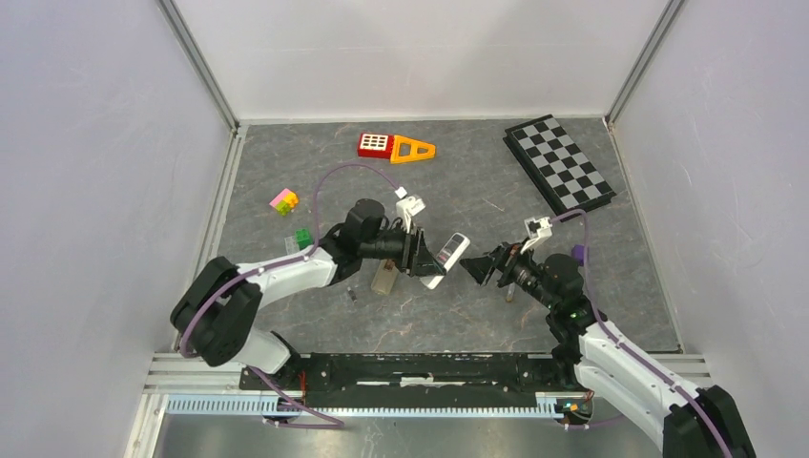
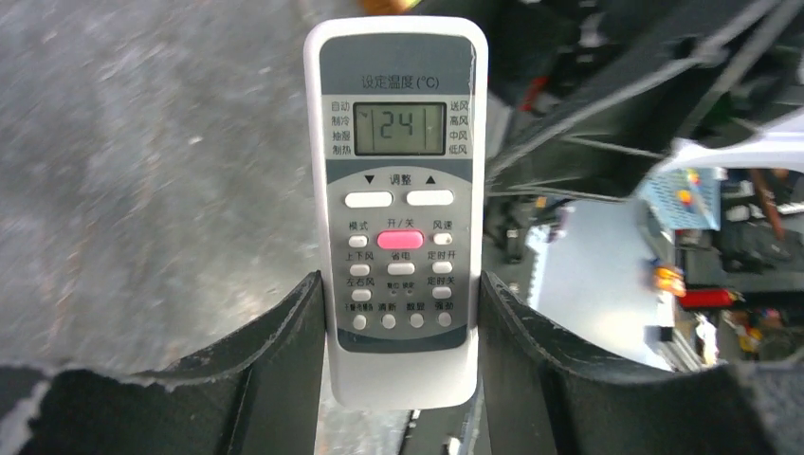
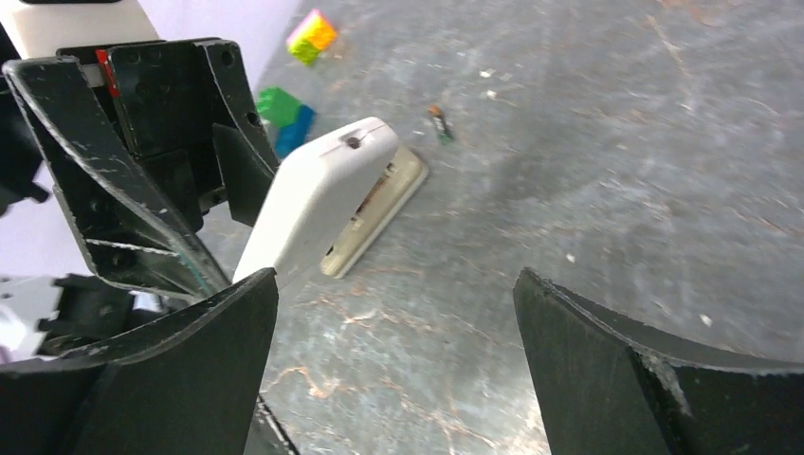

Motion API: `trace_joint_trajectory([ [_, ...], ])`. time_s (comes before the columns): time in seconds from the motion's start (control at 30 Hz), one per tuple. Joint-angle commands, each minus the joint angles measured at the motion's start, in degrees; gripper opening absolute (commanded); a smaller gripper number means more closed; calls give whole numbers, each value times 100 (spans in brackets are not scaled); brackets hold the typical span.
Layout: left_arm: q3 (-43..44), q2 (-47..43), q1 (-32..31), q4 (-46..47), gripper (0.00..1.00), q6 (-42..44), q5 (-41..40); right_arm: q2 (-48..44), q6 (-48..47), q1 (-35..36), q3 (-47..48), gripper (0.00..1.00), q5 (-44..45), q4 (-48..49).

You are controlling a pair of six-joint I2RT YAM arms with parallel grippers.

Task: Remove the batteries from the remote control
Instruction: Pick up the remote control from the center of the board.

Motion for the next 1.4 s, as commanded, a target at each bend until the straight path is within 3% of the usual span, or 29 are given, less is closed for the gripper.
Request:
trace_joint_trajectory([
  [0.0, -229, -440, 43, 1644, 27, -1143, 1042, 159, 208, -22, 126, 98, -777, 1473],
  [0.33, -381, -293, 85, 3466, 26, -2433, 1283, 435, 490, -22, 290, 98, -1462, 2550],
  [0.37, -459, -174, 196, 4200, 25, -2932, 1317, 115, 481, -22, 248, 98, -1362, 2568],
  [0.5, -564, 102, 385, 5426, 24, -3757, 1420, -202, 656, -23, 331, 98, -1271, 2568],
  [0.7, -522, -9, 376, 5329, 23, -3655, 1449, -189, 999, -22, 709, 98, -1097, 2581],
  [0.87, -417, -114, 368, 5161, 23, -3550, 1623, 379, 1223, 8, 875, 98, -1370, 2779],
  [1.23, -407, 131, 283, 6138, 22, -4154, 1737, 1189, 1261, 427, 1156, 98, -1464, 3111],
  [1.3, -407, 122, 282, 6116, 22, -4106, 1741, 1243, 1259, 557, 1205, 93, -1466, 3113],
  [1.37, -381, 96, 283, 5976, 25, -4014, 1737, 1246, 1223, 640, 1181, 83, -1466, 3113],
])
